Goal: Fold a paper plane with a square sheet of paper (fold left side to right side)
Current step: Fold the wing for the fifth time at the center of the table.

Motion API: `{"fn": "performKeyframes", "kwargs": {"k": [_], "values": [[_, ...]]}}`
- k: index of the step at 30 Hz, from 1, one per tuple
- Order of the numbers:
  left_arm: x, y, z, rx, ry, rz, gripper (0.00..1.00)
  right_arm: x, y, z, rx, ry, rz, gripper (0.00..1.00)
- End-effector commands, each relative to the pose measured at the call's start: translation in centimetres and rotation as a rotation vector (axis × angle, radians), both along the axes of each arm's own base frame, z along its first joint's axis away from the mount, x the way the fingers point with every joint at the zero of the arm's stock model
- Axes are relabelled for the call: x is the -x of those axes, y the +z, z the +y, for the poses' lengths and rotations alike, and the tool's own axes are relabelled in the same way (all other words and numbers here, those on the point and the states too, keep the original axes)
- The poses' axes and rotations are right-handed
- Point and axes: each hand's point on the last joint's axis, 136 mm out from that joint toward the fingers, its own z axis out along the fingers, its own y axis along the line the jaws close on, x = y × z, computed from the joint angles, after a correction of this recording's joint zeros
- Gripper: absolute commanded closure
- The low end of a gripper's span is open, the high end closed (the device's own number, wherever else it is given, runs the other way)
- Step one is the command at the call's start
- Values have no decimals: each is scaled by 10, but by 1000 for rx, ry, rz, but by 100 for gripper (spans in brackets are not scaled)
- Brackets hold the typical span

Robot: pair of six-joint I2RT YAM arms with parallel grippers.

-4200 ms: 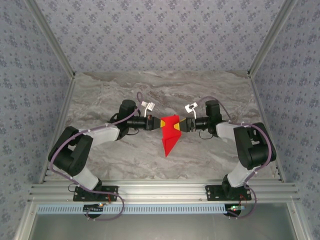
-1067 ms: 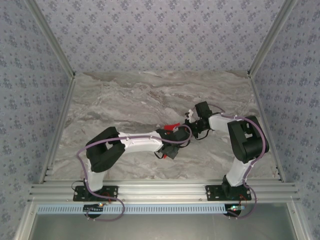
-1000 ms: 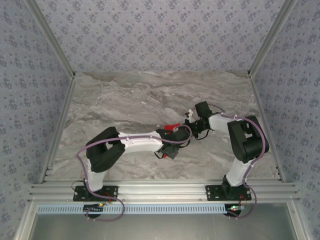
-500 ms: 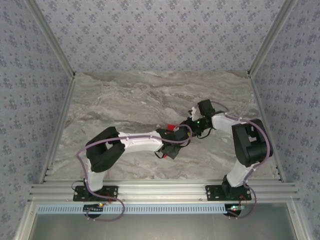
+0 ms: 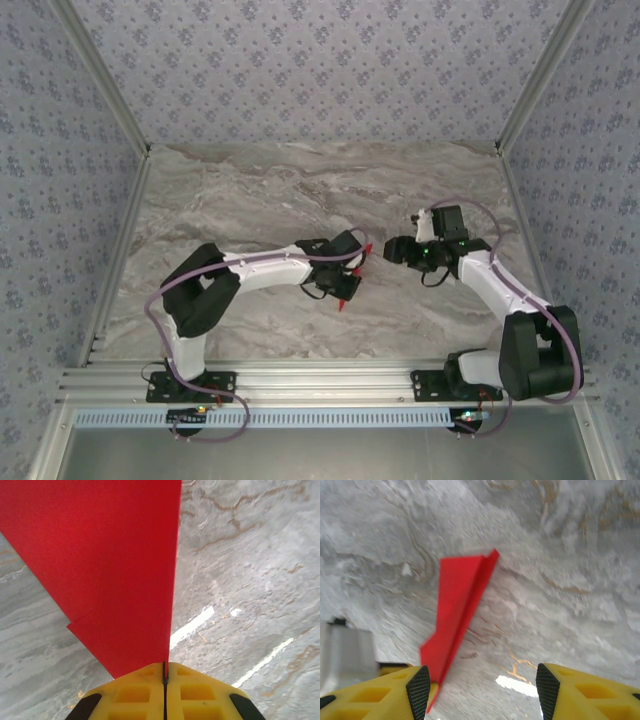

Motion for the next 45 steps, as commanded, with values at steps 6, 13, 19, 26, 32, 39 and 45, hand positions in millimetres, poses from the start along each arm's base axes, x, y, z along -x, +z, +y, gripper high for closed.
{"fn": "performKeyframes", "kwargs": {"k": [6, 13, 19, 26, 32, 39, 45], "values": [[0, 21, -18, 282, 34, 156, 94, 20, -21, 28, -41, 55, -20, 39], [-7, 19, -13, 409, 100, 217, 95, 17, -27, 52, -66, 98, -47, 42], [-10, 25, -11, 549, 137, 264, 97, 9, -33, 61, -103, 87, -70, 46], [-14, 33, -12, 654, 170, 318, 99, -2, -36, 71, -161, 84, -92, 46], [-16, 26, -8, 657, 205, 341, 99, -8, -37, 76, -188, 83, -100, 46], [-17, 12, -2, 669, 251, 374, 100, -10, -50, 79, -182, 77, -65, 47], [-17, 8, -2, 668, 256, 382, 100, -13, -55, 85, -175, 82, -49, 48]]}}
